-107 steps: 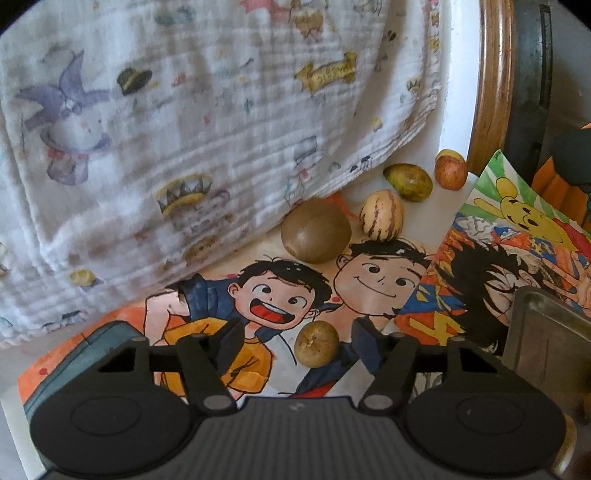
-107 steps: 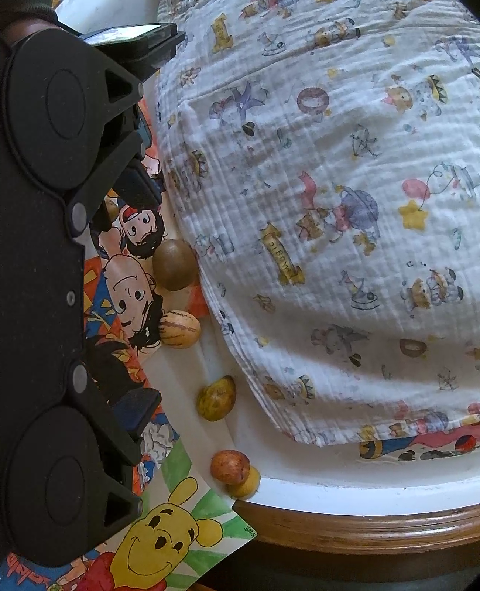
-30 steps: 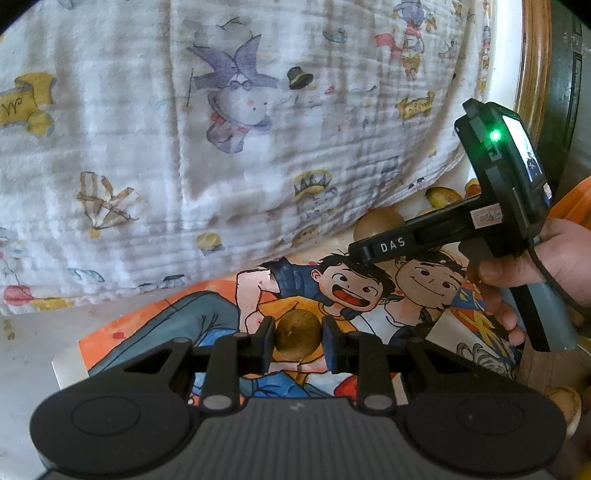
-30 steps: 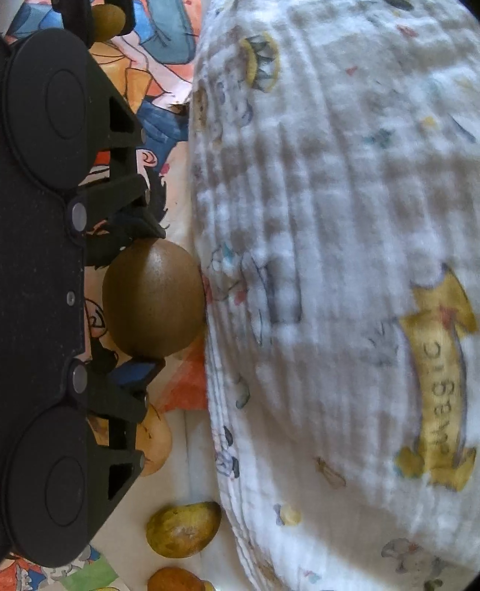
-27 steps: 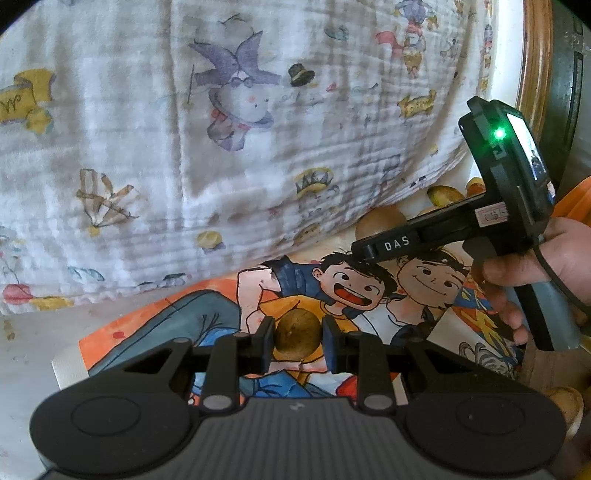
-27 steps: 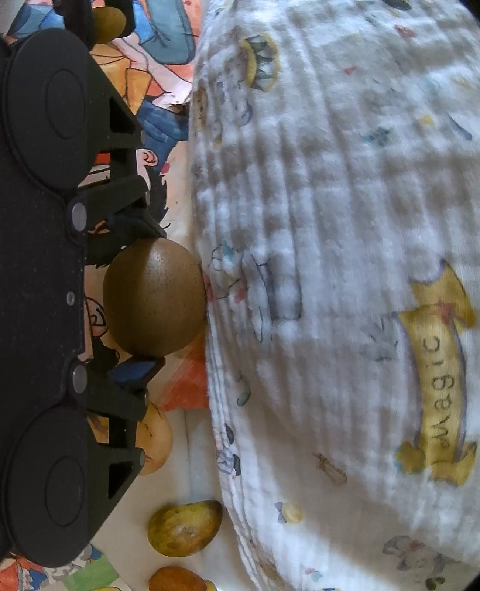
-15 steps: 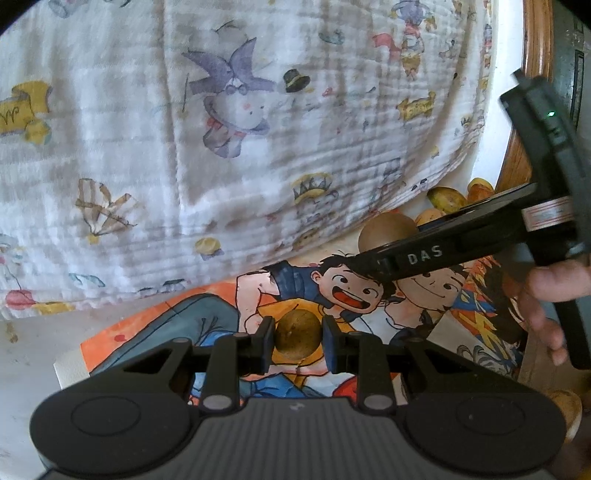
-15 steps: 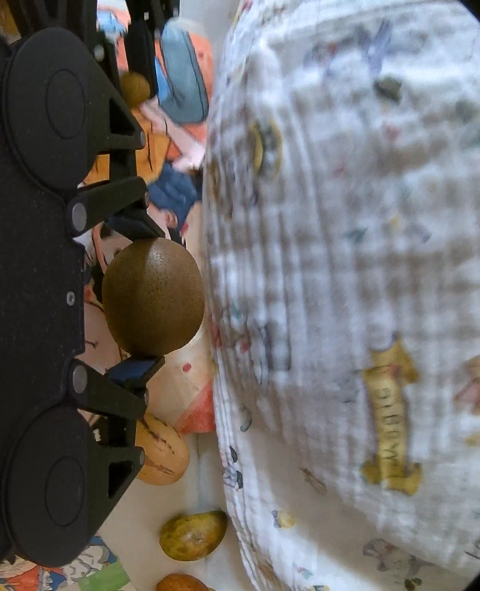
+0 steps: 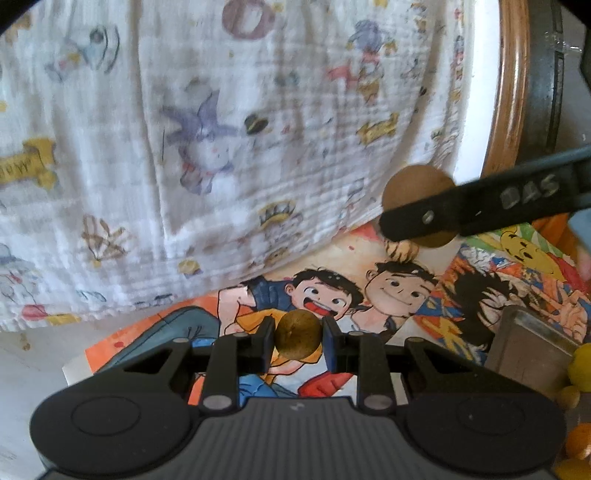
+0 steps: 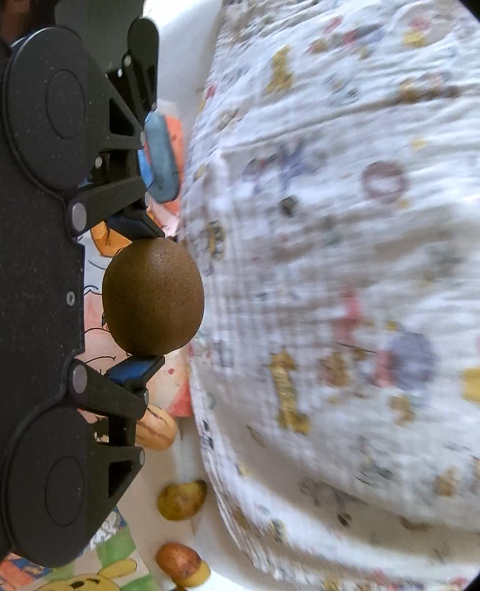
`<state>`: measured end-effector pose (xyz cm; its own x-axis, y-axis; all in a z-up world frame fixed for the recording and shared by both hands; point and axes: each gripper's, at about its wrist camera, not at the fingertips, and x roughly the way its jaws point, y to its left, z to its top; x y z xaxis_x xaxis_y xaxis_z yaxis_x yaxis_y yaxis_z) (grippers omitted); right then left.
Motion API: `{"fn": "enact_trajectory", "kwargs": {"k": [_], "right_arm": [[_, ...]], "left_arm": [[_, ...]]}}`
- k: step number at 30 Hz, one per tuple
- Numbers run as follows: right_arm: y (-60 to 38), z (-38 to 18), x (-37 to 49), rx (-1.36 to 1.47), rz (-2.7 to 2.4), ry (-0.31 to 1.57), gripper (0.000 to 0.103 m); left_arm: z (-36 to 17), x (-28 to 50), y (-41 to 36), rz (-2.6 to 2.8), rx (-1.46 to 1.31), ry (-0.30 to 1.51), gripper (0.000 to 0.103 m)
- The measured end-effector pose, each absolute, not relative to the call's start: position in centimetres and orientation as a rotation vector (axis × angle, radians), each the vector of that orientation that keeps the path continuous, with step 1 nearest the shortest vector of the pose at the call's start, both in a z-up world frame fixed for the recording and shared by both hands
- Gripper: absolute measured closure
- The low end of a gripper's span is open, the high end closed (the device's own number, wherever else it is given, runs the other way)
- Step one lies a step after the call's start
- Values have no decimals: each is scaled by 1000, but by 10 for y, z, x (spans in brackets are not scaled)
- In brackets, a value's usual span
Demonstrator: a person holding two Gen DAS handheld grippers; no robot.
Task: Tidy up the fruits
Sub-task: 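Carry the small brown fruit and the kiwi toward the metal tray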
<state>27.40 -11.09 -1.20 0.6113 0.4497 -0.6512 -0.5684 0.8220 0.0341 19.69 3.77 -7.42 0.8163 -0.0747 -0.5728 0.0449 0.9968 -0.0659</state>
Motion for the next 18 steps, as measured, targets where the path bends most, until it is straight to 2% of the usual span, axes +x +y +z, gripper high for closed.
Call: {"fn": "enact_trajectory", "kwargs": {"k": [8,18], "right_arm": [[-141,39,223,-128,572,605,37],[-185,73,150,-78,512,527,37]], "left_arm": [[-48,172,25,-83,-26,560,74],[-15,123,0,-121,4,501,74]]}}
